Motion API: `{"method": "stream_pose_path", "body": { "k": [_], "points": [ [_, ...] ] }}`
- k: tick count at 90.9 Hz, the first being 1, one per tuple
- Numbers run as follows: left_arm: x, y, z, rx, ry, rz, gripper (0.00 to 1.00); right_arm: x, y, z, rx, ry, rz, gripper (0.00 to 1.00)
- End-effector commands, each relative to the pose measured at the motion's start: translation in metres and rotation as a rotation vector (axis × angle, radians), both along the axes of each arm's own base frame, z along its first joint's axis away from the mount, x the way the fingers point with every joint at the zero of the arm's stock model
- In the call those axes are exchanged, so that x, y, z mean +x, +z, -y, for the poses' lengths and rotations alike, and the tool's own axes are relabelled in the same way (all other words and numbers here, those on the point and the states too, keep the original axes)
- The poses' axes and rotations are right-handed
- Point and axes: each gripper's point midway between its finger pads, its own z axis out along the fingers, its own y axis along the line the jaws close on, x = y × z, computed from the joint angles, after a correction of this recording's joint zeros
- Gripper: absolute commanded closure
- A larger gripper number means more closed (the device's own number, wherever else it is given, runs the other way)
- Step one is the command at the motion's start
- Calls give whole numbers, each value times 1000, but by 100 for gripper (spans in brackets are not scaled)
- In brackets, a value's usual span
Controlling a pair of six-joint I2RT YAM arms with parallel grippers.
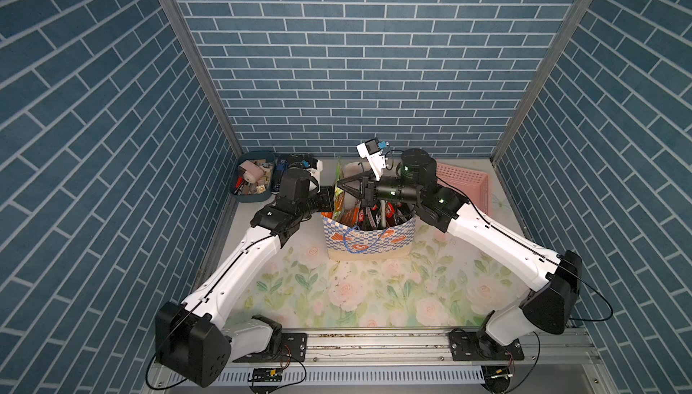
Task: Place the condiment packets inside the bag
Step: Place the condiment packet in the paper bag, then reset both arms
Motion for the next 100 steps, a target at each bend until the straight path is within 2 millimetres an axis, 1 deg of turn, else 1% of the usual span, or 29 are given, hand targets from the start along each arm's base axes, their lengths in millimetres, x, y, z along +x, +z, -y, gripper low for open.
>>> {"method": "stream_pose_path", "body": {
  "k": [1,14,20,22,23,26,30,37,40,46,53,56,59,63,65,68,69,70,73,79,83,85,88,93,97,98,100],
  "points": [
    [-4,-2,-5,3,10,-4,96,5,-6,0,38,-13,26,100],
    [-5,-2,-5,7,8,-3,96,19,-47,6,20,-54,-54,100],
    [-5,-1,-6,9,10,0,96,21,-57,10,-3,-71,-72,100],
    [-5,0,-6,9,10,1,96,21,-58,11,-6,-75,-73,100],
    [-5,0,-6,9,11,0,96,21,-58,12,-7,-78,-74,98],
    [-5,0,-6,11,14,1,96,22,-58,15,-11,-91,-74,91],
    [-5,0,-7,13,15,3,96,22,-55,20,-18,-110,-71,77],
    [-4,3,-7,12,20,11,95,23,-48,27,-31,-137,-48,59],
    [-3,3,-7,11,22,13,93,24,-43,31,-40,-150,-34,51],
    [-2,6,-7,8,24,19,83,27,-36,39,-61,-180,-10,43],
    [-1,10,-7,4,26,29,76,31,-22,52,-66,-213,17,39],
    [-1,15,-8,2,28,39,68,34,-16,60,-69,-236,27,38],
    [0,20,-8,2,29,52,57,38,-9,70,-71,-267,37,36],
    [1,29,-9,6,28,79,42,45,0,86,-72,-319,52,33],
    [1,35,-10,8,31,97,31,49,3,96,-77,-348,59,31],
    [2,45,-12,16,40,129,9,56,9,113,-85,-398,72,27],
    [2,50,-14,14,48,141,5,59,10,119,-92,-419,75,26],
    [2,54,-15,21,51,156,2,62,11,126,-98,-441,79,25],
    [2,67,-20,29,71,197,1,70,15,145,-115,-500,89,21],
    [-1,97,-35,43,138,293,0,88,16,192,-162,-627,86,13],
    [-3,117,-50,59,202,359,0,98,13,222,-200,-697,92,7],
    [-4,124,-61,77,257,386,0,103,11,238,-225,-738,99,2],
    [-6,134,-78,102,345,418,0,110,6,263,-262,-803,113,1],
    [-9,139,-115,183,522,457,0,121,-6,305,-328,-915,136,0],
    [-10,131,-145,269,658,477,0,130,-19,339,-385,-1020,161,0],
    [-10,127,-151,289,687,480,0,132,-25,349,-403,-1047,163,0],
    [-9,113,-166,337,742,475,0,135,-33,367,-429,-1103,173,0]
  ]
}}
